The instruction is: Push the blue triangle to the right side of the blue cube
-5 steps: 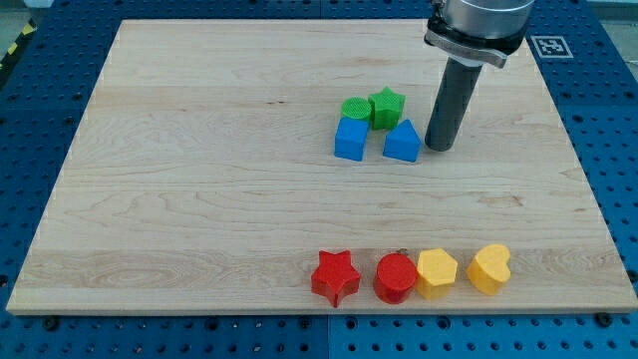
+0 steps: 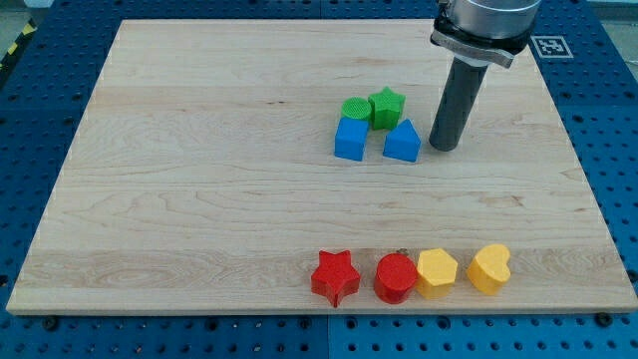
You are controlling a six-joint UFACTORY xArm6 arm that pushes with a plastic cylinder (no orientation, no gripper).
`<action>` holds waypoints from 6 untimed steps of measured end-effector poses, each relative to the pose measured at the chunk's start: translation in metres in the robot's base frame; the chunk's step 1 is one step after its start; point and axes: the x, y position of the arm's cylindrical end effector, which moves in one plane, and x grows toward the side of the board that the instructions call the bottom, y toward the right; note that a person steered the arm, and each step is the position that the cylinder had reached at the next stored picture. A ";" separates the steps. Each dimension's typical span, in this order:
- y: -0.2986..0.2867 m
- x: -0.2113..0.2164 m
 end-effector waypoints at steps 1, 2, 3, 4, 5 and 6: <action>-0.002 0.001; -0.023 -0.005; -0.027 -0.010; -0.041 -0.010; -0.053 -0.010; -0.054 -0.010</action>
